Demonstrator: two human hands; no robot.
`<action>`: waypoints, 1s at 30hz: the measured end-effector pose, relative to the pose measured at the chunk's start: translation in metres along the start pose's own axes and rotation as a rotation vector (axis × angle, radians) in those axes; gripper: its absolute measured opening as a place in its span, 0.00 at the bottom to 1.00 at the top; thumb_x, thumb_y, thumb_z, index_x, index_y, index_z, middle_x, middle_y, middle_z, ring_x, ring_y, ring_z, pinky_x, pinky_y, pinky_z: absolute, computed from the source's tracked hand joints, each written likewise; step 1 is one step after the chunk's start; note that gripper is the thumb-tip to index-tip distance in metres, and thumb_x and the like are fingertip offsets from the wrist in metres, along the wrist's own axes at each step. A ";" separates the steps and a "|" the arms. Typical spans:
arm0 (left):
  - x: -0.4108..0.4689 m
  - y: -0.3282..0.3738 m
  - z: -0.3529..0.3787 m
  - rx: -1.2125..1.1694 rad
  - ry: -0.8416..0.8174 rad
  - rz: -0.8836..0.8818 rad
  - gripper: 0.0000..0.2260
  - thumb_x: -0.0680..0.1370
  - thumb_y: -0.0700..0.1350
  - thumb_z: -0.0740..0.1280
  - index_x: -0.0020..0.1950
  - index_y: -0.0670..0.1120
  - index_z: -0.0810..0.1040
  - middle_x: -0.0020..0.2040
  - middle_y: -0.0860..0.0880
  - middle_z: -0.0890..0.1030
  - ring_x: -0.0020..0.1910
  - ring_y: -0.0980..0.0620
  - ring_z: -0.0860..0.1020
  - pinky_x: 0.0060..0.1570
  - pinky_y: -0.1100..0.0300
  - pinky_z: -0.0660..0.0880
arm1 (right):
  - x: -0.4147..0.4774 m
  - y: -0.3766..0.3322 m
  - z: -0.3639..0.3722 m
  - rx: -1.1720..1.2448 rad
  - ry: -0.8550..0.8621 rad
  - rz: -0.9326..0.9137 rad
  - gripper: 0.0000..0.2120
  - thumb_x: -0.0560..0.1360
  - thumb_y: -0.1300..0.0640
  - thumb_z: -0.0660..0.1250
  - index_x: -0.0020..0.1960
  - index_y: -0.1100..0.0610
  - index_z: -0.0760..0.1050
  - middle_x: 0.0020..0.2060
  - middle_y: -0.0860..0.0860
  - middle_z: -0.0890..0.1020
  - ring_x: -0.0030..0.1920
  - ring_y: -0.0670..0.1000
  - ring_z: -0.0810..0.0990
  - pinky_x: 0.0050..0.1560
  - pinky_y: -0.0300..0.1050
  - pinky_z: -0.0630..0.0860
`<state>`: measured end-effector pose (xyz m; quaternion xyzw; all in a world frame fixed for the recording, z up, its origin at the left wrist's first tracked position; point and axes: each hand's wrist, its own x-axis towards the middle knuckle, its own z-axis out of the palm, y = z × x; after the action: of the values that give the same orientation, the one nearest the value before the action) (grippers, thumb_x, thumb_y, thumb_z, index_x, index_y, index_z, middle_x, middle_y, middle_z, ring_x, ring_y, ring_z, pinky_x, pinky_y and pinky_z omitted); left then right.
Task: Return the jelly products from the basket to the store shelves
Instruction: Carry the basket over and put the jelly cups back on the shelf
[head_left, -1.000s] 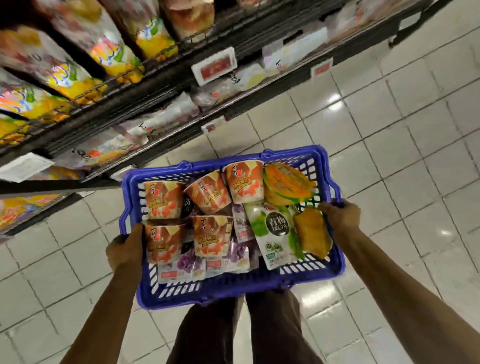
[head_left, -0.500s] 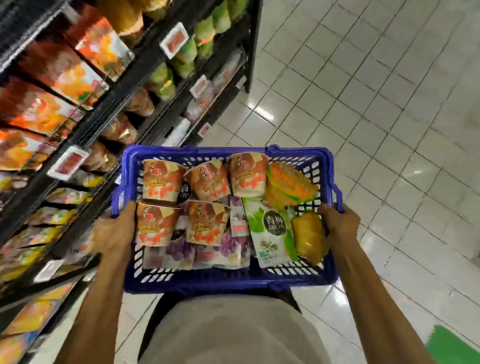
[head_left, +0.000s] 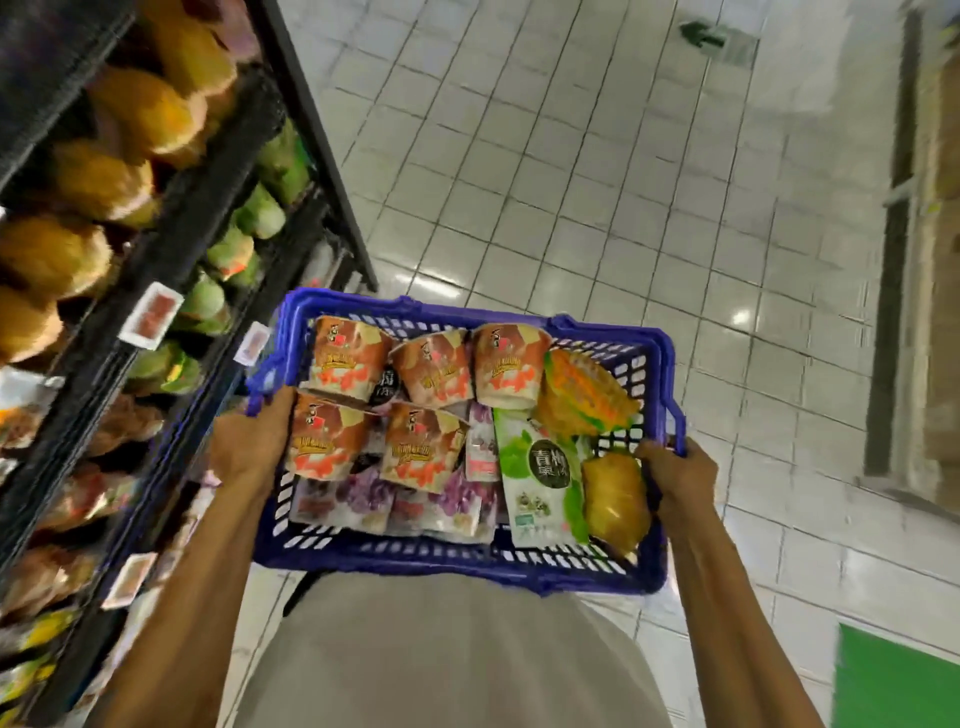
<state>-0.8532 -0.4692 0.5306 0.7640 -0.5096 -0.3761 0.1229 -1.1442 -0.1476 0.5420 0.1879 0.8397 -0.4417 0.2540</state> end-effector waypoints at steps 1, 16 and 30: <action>0.008 0.024 0.013 0.032 -0.025 0.029 0.33 0.61 0.69 0.64 0.46 0.40 0.82 0.48 0.36 0.83 0.50 0.37 0.81 0.51 0.47 0.76 | 0.010 -0.016 0.001 0.005 0.019 0.000 0.12 0.67 0.62 0.73 0.49 0.55 0.78 0.35 0.53 0.81 0.34 0.54 0.78 0.39 0.46 0.77; 0.092 0.291 0.183 0.164 -0.165 0.153 0.24 0.69 0.63 0.66 0.37 0.41 0.80 0.32 0.43 0.79 0.30 0.46 0.75 0.28 0.57 0.66 | 0.191 -0.202 0.041 0.090 0.091 0.145 0.07 0.69 0.61 0.74 0.41 0.56 0.76 0.35 0.56 0.80 0.33 0.54 0.77 0.34 0.44 0.74; 0.161 0.467 0.266 0.047 0.113 -0.054 0.29 0.70 0.67 0.65 0.47 0.40 0.82 0.47 0.35 0.81 0.46 0.35 0.80 0.45 0.47 0.74 | 0.391 -0.492 0.152 -0.094 -0.073 -0.032 0.09 0.66 0.54 0.76 0.37 0.53 0.76 0.32 0.53 0.80 0.32 0.52 0.78 0.33 0.43 0.73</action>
<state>-1.3283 -0.7672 0.5421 0.8001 -0.4898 -0.3234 0.1235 -1.6830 -0.5043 0.5549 0.1462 0.8525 -0.4124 0.2859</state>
